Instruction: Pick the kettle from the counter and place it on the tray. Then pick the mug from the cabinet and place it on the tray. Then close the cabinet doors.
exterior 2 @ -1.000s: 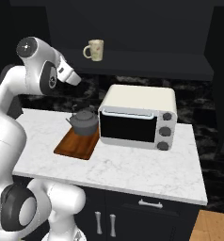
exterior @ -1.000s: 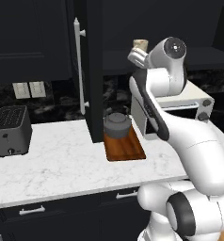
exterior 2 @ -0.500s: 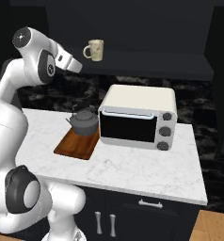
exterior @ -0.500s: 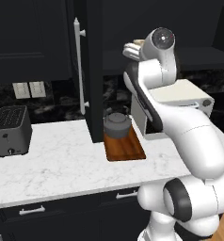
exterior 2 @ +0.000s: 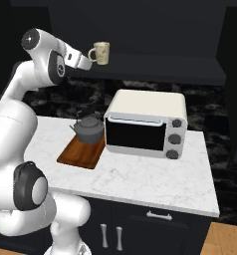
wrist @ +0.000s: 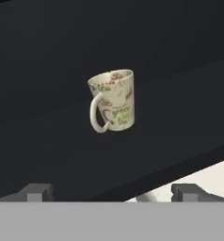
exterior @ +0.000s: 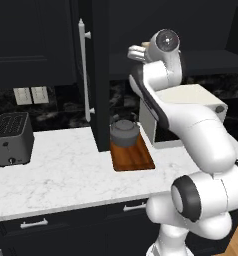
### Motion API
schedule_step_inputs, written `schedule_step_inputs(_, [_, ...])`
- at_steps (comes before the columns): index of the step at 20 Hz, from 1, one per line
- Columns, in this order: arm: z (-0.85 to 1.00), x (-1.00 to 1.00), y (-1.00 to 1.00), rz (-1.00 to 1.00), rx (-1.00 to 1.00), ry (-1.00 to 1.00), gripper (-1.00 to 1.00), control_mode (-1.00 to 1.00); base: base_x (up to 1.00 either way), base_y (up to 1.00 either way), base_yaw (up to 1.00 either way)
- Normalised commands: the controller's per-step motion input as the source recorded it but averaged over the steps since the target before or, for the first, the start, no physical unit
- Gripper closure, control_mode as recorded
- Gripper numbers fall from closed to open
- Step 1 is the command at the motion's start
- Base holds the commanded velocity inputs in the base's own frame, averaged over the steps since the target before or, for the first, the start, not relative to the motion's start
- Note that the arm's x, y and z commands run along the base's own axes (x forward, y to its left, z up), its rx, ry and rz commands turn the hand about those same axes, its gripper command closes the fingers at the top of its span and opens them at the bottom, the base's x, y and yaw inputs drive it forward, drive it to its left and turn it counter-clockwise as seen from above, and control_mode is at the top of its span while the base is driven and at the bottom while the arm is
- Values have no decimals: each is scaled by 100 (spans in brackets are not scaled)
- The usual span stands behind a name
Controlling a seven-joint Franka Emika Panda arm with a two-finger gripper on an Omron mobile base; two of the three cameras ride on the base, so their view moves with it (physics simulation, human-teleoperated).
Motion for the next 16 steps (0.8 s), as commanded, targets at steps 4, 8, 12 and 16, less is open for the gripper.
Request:
schedule_step_inputs(4, [10,31,0,-3,-1,0,-100,-100,0,0,0])
schedule_step_inputs(8, [19,38,0,-8,0,0,-100,-100,0,0,0])
schedule_step_inputs(12, [11,27,0,-7,0,0,-100,-100,0,0,0])
schedule_step_inputs(16, [-1,20,4,-11,0,0,-100,-100,0,0,0])
